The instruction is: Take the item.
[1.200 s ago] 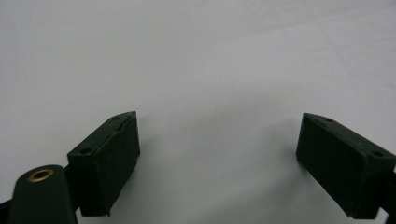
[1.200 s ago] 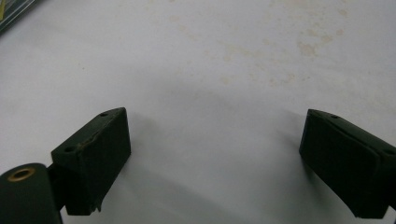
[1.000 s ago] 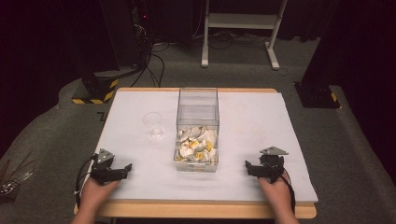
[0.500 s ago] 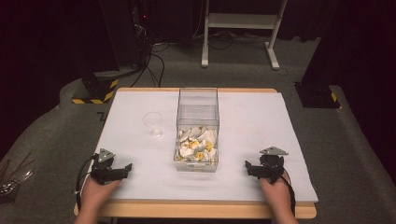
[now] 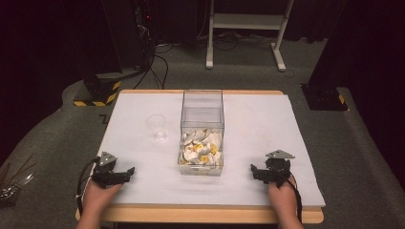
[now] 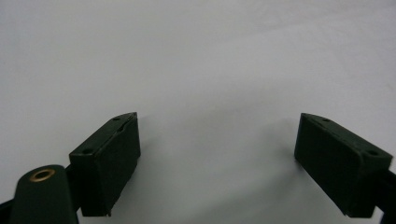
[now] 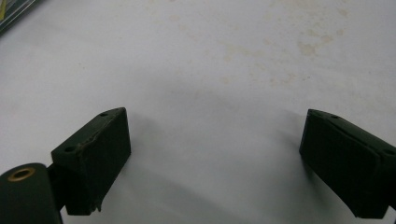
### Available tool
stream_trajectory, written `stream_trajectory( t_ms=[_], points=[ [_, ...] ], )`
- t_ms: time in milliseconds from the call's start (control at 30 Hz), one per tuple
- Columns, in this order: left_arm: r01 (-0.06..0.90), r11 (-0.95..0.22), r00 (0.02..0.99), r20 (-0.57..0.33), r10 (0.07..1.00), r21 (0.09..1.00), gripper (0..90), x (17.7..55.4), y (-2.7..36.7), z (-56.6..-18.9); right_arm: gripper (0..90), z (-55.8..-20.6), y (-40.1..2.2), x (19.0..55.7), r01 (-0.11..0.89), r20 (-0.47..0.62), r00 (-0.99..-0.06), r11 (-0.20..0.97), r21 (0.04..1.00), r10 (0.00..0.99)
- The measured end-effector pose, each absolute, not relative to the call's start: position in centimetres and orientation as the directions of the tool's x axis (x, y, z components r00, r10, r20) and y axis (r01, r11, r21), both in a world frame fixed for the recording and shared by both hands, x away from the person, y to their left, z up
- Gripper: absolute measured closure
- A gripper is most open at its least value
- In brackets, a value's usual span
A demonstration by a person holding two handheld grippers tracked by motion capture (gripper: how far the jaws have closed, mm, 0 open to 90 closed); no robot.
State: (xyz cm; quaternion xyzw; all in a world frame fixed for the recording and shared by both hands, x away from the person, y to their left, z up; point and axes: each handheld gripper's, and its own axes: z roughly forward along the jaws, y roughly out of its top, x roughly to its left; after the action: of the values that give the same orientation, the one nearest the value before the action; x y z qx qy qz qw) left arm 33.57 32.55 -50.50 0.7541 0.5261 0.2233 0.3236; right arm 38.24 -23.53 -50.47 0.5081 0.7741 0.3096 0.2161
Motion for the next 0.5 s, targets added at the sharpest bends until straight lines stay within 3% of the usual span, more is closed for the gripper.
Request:
stream_trajectory(
  t_ms=[500],
  points=[
    [0.604, -0.247, 0.393, -0.014, 0.919, 0.758, 14.8, 32.84, 31.85, -49.45, 8.7, -50.47, -23.53, 38.23, 0.653, -0.020, -0.390, 0.292, 0.699, 0.921]
  ],
)
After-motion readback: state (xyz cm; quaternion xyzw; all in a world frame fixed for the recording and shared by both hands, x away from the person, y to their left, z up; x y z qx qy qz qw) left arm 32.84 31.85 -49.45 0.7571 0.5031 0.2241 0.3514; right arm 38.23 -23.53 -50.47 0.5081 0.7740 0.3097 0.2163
